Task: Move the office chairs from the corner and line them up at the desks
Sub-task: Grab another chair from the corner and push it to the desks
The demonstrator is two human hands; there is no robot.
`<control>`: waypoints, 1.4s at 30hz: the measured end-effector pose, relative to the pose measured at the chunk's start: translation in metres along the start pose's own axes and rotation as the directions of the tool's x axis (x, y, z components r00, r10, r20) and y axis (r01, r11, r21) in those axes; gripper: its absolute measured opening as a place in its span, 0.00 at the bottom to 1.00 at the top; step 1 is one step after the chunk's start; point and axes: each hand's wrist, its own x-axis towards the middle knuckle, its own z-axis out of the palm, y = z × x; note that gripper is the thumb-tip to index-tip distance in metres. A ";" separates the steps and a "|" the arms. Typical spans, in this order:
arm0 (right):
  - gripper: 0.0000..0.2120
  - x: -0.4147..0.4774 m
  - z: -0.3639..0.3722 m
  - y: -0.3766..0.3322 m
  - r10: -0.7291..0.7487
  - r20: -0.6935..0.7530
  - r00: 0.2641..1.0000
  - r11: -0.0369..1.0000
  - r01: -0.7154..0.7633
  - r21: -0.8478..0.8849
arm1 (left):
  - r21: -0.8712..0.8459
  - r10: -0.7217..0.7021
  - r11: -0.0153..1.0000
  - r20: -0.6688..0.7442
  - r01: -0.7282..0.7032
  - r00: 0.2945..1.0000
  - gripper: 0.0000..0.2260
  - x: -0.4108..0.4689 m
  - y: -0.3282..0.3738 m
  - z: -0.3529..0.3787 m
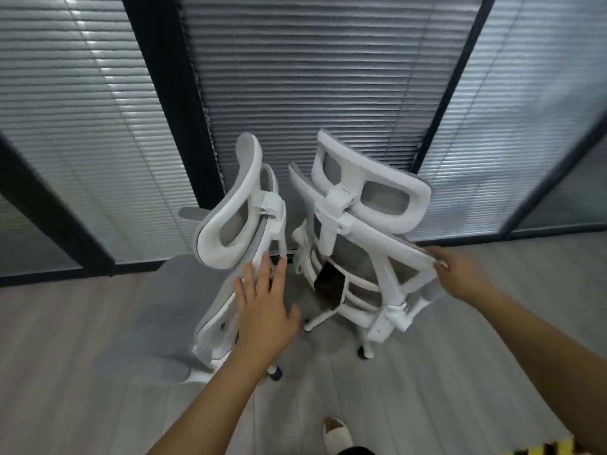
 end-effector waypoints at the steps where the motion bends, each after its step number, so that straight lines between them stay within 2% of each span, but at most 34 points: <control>1: 0.20 -0.007 -0.008 0.001 0.028 -0.017 0.999 0.996 -0.029 -0.082 | -0.037 0.048 0.998 0.019 -0.048 0.999 0.39 0.007 0.001 -0.002; 5: 0.28 -0.024 -0.011 -0.026 -0.034 -0.034 0.999 0.983 0.028 -0.181 | -0.195 0.175 0.969 0.123 -0.149 0.977 0.34 0.053 0.019 -0.002; 7: 0.32 -0.023 -0.004 -0.026 -0.013 -0.034 0.999 0.965 0.004 -0.264 | -0.197 0.224 0.961 0.149 -0.193 0.963 0.33 0.080 0.039 -0.002; 10: 0.28 -0.022 -0.008 -0.004 0.065 -0.104 0.992 0.940 -0.096 -0.329 | -0.143 0.264 0.960 0.194 -0.239 0.945 0.32 0.112 0.070 0.002; 13: 0.25 -0.031 -0.017 0.031 0.072 -0.188 0.979 0.964 -0.117 -0.240 | -0.105 0.263 0.964 0.242 -0.244 0.934 0.30 0.127 0.093 0.018; 18: 0.26 -0.045 -0.036 0.090 -0.056 -0.186 0.981 0.940 -0.012 -0.342 | -0.239 0.289 0.936 0.102 -0.259 0.952 0.25 0.112 0.129 0.051; 21: 0.25 -0.064 -0.044 0.118 -0.105 -0.179 0.978 0.931 0.033 -0.364 | -0.261 0.310 0.920 0.028 -0.293 0.950 0.26 0.081 0.141 0.062; 25: 0.23 -0.110 -0.048 0.130 -0.064 -0.217 0.974 0.968 0.007 -0.251 | -0.314 0.347 0.892 0.013 -0.325 0.938 0.21 0.037 0.151 0.060; 29: 0.22 -0.182 -0.031 0.129 0.019 -0.308 0.951 0.980 -0.079 -0.183 | -0.274 0.433 0.869 0.015 -0.413 0.901 0.22 -0.002 0.148 0.053; 32: 0.21 -0.242 -0.007 0.121 0.112 -0.405 0.907 0.972 -0.186 -0.146 | -0.207 0.529 0.834 0.039 -0.511 0.848 0.24 -0.019 0.137 0.051; 34: 0.21 -0.281 0.011 0.109 0.192 -0.478 0.857 0.958 -0.269 -0.097 | -0.202 0.614 0.776 0.028 -0.597 0.789 0.25 -0.026 0.130 0.052; 37: 0.22 -0.335 0.041 0.088 0.260 -0.615 0.744 0.936 -0.350 -0.027 | -0.275 0.731 0.653 -0.017 -0.706 0.682 0.23 -0.038 0.123 0.057; 42: 0.23 -0.406 0.081 0.051 0.368 -0.767 0.525 0.859 -0.509 0.064 | -0.423 0.845 0.470 -0.037 -0.775 0.533 0.22 -0.058 0.128 0.065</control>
